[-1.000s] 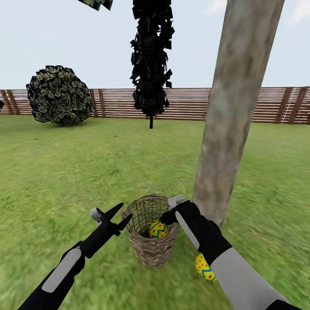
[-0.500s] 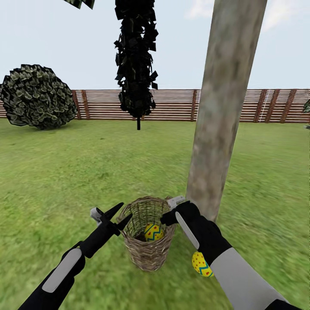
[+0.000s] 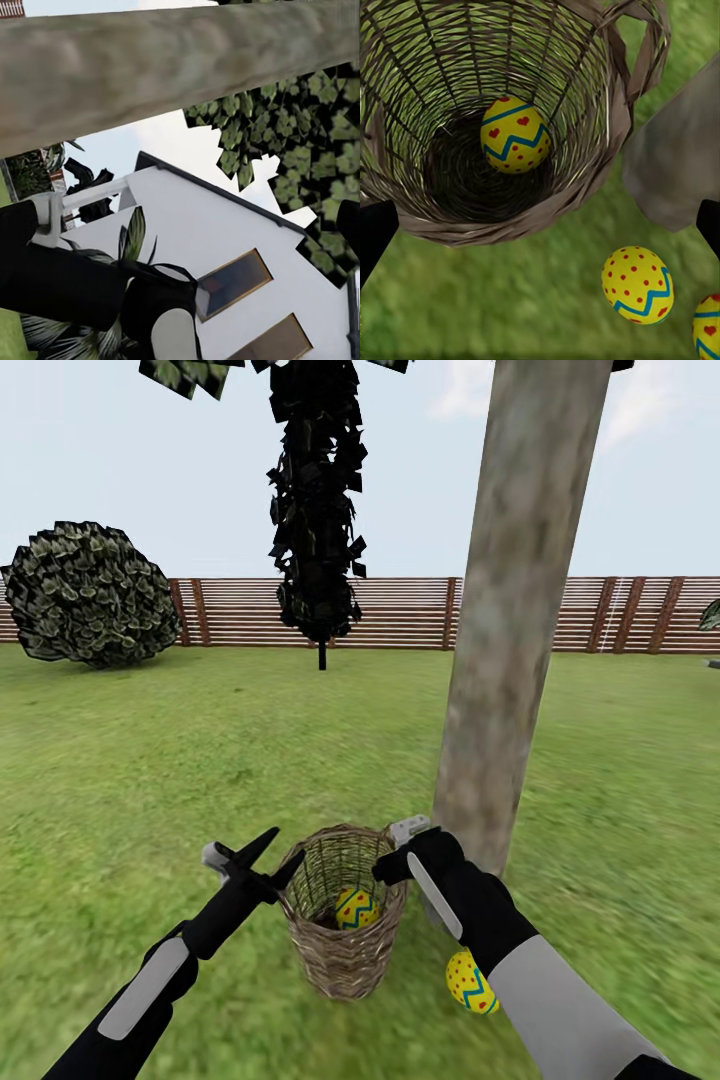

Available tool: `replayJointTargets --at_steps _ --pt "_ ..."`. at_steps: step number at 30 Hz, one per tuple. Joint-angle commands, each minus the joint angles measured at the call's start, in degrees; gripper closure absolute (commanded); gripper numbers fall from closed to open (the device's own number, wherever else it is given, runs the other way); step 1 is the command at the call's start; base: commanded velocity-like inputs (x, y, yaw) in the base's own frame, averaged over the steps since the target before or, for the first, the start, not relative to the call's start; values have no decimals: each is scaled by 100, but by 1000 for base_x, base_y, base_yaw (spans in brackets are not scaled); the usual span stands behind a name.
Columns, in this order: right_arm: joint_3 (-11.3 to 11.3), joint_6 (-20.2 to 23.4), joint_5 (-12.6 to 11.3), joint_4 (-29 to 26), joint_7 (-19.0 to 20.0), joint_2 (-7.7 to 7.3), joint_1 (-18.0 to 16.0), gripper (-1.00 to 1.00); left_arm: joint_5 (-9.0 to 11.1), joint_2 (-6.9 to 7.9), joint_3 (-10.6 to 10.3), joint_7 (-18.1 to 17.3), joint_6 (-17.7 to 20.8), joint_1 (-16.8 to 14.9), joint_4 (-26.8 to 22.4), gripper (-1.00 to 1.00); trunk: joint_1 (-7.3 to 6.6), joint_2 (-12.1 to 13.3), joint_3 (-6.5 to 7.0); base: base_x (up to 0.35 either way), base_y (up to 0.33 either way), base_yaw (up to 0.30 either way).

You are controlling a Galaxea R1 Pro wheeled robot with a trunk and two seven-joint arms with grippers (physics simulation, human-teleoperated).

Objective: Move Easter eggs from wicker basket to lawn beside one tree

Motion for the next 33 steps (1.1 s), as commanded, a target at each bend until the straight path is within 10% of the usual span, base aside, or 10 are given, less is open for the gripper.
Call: replayJointTargets --at_steps 1,18,26,33 --pt "10 17 -61 -3 -60 -1 -5 -100 57 2 -15 -24 40 -4 6 -100 -1 -3 -6 5 0 0" --pt "8 11 -55 278 -69 162 -5 -100 56 -1 -9 -45 50 -4 10 -100 -1 -3 -6 142 219 162" --pt "-808 -84 -3 903 -172 153 -22 -100 31 30 -1 -38 41 -4 0 -100 -1 -3 -6 115 26 25" --pt "-910 -387 -39 1489 -837 149 -97 -100 -1 48 13 -43 41 -4 -54 -100 -1 -3 -6 1 0 0"
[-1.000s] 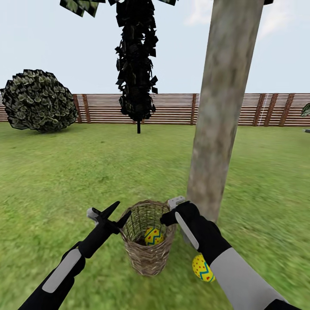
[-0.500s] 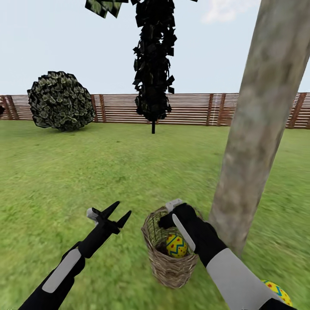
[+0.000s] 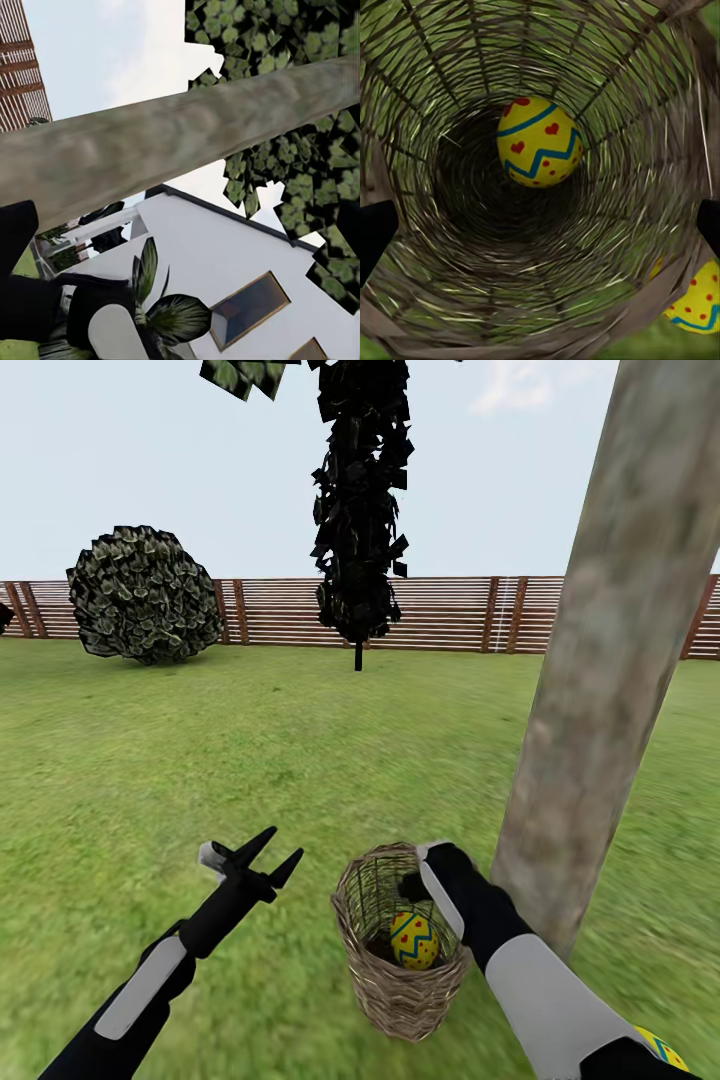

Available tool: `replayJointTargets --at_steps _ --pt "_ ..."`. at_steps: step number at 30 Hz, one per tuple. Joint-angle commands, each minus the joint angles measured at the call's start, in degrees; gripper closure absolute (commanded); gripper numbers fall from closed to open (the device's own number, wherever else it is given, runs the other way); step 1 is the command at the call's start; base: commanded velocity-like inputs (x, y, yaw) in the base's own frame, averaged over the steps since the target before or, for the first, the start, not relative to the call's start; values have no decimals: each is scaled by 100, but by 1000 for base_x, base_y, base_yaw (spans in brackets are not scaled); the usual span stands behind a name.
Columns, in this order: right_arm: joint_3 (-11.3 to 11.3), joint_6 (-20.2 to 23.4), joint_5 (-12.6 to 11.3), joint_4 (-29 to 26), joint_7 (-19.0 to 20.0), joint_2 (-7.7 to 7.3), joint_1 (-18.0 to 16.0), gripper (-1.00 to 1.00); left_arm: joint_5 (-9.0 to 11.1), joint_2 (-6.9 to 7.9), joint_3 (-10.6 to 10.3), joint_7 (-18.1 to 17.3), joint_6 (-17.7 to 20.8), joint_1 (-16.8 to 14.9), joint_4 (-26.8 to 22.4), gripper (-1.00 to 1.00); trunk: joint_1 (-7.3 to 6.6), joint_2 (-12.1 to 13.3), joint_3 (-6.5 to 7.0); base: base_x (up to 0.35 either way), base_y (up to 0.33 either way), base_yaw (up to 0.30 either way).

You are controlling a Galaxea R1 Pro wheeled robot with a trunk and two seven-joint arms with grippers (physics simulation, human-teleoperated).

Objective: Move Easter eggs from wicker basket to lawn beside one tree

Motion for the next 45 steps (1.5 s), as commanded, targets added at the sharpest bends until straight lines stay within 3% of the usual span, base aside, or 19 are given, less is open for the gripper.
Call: replayJointTargets --at_steps 1,3,8,11,14,16,28,33,40,45 --pt "19 -7 -62 56 -42 -2 -6 -100 56 11 -4 -2 43 -4 -19 -100 -1 -3 -6 7 0 0" --pt "20 -25 -64 176 -31 3 -8 -100 64 58 57 -7 46 -4 -46 -100 -1 -3 -6 116 0 0" --pt "18 -34 -108 345 -13 19 -69 -100 97 470 223 -376 61 -4 -184 -100 -1 -3 -6 305 0 0" --pt "22 -14 -460 382 -9 20 -77 -100 104 552 261 -571 75 -4 -163 -100 -1 -3 -6 337 0 0" --pt "25 1 -725 507 -8 4 -78 -100 102 557 268 -614 73 -4 -140 -100 -1 -3 -6 270 0 0" --pt "23 19 -771 536 -8 0 -78 -100 106 560 270 -622 70 -4 -133 -100 -1 -3 -6 89 0 0" --pt "22 -2 -803 554 -16 -31 -79 -100 108 550 267 -683 51 -4 -126 -100 -1 -3 -6 7 0 0" --pt "21 -19 -809 588 -40 -29 -82 -100 94 545 270 -849 49 -4 -134 -100 70 -126 -104 0 0 0" --pt "21 -103 -798 1525 -36 10 -592 -100 91 553 271 -865 56 -4 -130 -100 88 -135 -259 0 0 0" --pt "21 -469 -794 2203 -30 19 -984 -100 91 554 271 -865 56 -4 -121 -100 101 -142 -370 0 0 0"
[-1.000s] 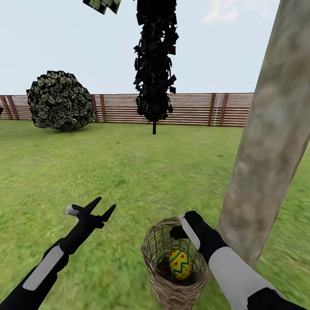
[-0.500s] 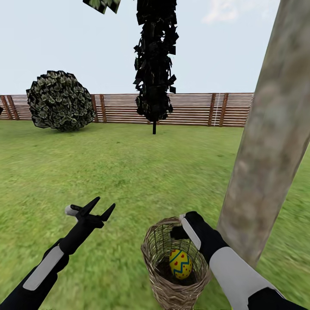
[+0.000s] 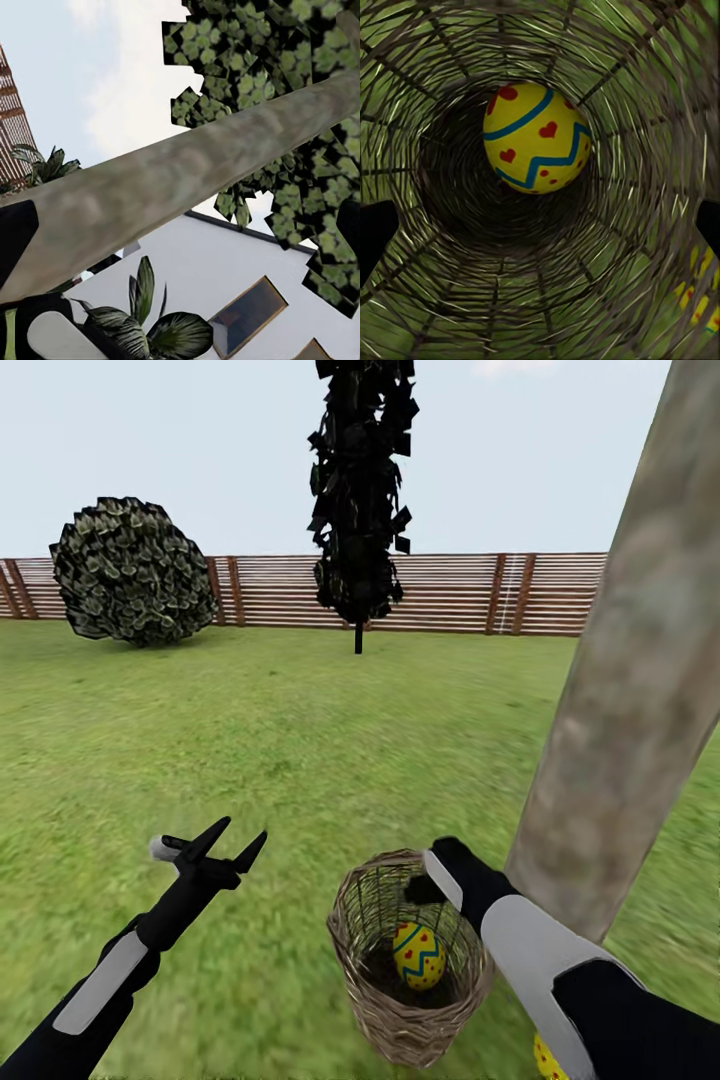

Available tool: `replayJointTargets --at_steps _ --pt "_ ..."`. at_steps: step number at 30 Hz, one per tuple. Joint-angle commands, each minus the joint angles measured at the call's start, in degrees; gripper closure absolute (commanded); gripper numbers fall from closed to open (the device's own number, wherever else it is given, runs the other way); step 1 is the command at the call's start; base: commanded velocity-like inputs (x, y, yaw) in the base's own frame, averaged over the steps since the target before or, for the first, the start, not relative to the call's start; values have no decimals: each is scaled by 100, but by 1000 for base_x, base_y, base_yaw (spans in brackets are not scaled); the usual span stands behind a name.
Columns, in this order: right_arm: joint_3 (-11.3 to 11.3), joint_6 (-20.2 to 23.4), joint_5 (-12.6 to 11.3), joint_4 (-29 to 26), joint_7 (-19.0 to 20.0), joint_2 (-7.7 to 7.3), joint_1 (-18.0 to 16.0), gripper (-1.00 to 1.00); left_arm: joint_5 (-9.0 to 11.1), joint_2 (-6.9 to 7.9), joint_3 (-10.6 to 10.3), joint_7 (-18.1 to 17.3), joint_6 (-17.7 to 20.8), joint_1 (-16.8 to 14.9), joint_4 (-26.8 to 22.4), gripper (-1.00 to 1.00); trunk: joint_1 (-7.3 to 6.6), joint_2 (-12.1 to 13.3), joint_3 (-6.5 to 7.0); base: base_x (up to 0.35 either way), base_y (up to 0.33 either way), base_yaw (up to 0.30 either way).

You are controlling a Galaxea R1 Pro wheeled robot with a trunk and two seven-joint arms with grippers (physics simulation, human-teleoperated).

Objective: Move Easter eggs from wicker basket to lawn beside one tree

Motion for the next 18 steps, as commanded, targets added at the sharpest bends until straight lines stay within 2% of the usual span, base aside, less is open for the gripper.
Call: replayJointTargets --at_steps 1,12,18 --pt "43 -2 -62 49 -42 -2 -27 -100 57 7 -18 -3 42 -4 2 -100 1 -4 -29 0 0 0" --pt "43 -36 -61 140 -1 2 -67 -100 56 7 -20 -3 43 -4 2 -100 27 -18 -250 0 0 0" --pt "67 -13 -63 149 708 3 -67 -100 33 -10 -23 3 49 -4 9 -100 27 -18 -250 54 0 0"
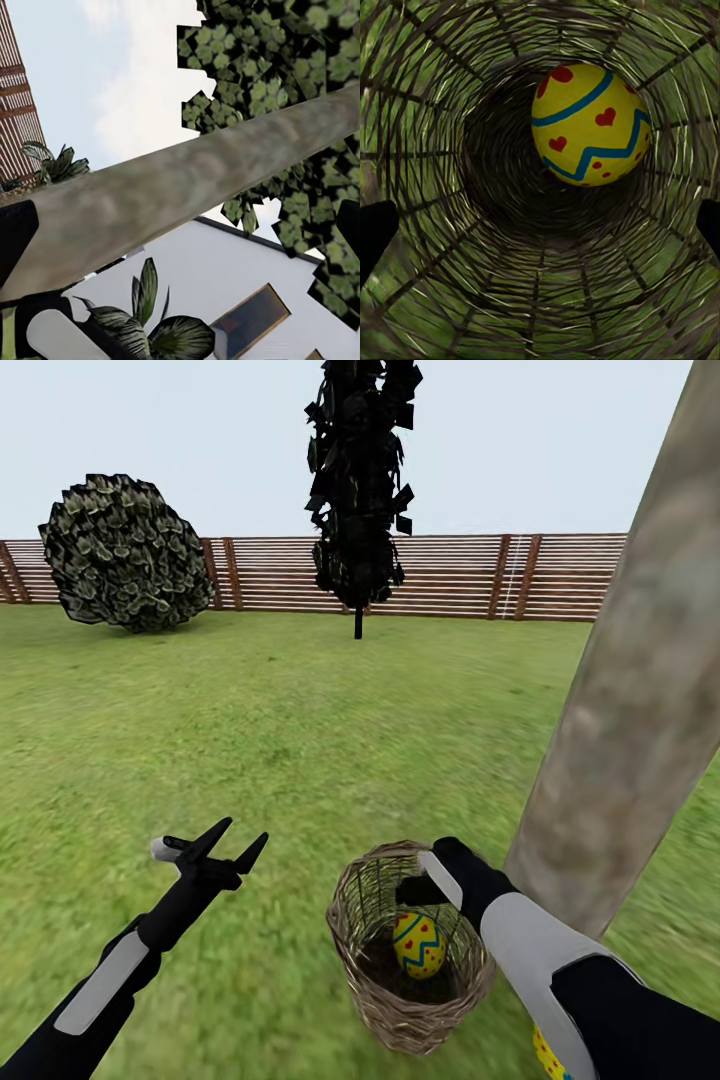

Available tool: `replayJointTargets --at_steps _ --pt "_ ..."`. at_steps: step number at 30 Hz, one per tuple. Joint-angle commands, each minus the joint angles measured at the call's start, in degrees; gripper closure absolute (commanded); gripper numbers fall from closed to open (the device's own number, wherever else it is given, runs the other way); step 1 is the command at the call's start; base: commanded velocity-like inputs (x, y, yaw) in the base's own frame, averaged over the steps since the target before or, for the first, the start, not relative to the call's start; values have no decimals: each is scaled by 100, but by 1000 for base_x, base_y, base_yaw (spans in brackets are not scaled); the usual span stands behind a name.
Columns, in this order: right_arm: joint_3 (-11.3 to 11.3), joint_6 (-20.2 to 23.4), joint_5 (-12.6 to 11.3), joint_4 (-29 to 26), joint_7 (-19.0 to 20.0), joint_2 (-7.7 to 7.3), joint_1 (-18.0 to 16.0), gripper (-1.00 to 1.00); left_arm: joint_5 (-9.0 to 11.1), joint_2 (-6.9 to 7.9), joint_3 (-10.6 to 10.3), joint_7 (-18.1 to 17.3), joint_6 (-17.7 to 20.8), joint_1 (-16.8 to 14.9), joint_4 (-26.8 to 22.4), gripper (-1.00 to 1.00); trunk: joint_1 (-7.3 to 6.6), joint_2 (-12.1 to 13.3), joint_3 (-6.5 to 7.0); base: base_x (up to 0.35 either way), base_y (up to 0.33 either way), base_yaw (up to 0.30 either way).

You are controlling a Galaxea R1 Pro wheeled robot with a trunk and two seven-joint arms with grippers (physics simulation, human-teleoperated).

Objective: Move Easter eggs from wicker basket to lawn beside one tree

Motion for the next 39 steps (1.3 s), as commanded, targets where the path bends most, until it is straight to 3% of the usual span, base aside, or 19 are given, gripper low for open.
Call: replayJointTargets --at_steps 1,15,39 --pt "42 18 -56 -7 -28 -4 -3 -100 63 6 -20 -1 44 -4 5 -100 1 -2 -6 311 0 0" --pt "46 5 -29 11 -52 -13 -3 -100 74 -21 -30 -8 28 -4 12 -100 1 -2 -6 68 0 0" --pt "86 -324 53 0 -66 -64 -3 -100 51 -21 -31 18 45 -4 15 -100 63 -35 -537 0 0 0"
